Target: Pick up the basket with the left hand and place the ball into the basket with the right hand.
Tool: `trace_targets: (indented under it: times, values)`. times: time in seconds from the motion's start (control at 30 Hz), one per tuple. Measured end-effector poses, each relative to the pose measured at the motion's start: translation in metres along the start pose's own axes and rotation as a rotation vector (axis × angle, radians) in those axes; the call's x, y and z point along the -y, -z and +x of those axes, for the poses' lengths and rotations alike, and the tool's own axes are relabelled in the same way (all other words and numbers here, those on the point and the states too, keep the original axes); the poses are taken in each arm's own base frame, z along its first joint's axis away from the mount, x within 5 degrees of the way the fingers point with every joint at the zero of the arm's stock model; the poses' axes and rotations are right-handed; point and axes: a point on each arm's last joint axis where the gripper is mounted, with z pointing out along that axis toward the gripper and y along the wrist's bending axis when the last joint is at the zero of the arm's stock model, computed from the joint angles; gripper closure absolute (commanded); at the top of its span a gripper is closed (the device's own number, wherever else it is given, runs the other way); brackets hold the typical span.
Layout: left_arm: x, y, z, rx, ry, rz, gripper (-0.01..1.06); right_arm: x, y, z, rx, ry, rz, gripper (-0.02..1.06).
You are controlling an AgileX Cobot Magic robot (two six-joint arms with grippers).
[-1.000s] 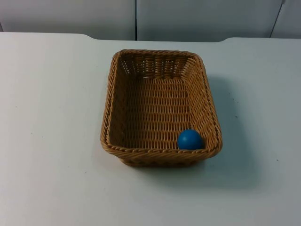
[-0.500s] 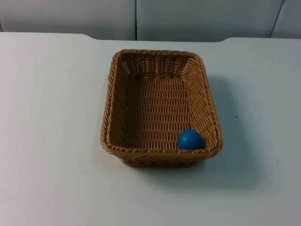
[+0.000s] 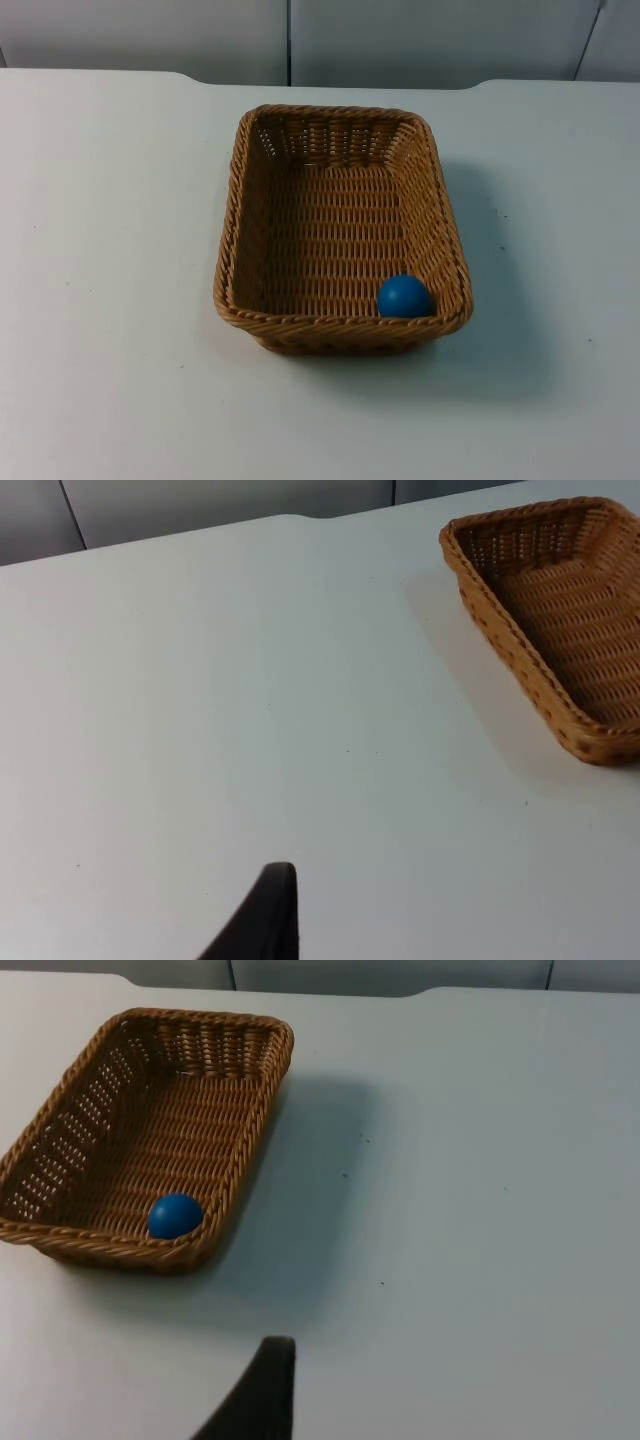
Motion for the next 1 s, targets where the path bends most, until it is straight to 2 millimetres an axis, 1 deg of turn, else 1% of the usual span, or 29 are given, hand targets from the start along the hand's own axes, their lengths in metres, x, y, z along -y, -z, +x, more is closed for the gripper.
trace_targets:
  times: [0.23,0.4,0.57,1.0]
  values:
    - [0.0006,-0.0003,-0.0002,-0.003,0.047,-0.089,0.0,-0.0008,-0.0004,-0.0002,0.002,-0.045,0.081,0.0]
    - [0.0014,-0.0009,-0.0005,-0.008,0.11,-0.209,0.0,-0.0016,-0.001,-0.0005,0.004,-0.097,0.18,0.0]
    - [0.0015,-0.001,-0.0006,-0.009,0.122,-0.234,0.0,-0.0018,-0.0011,-0.0005,0.005,-0.104,0.191,0.0]
    - [0.0016,-0.0009,-0.0006,-0.008,0.114,-0.214,0.0,-0.0018,-0.001,-0.0005,0.004,-0.095,0.17,0.0]
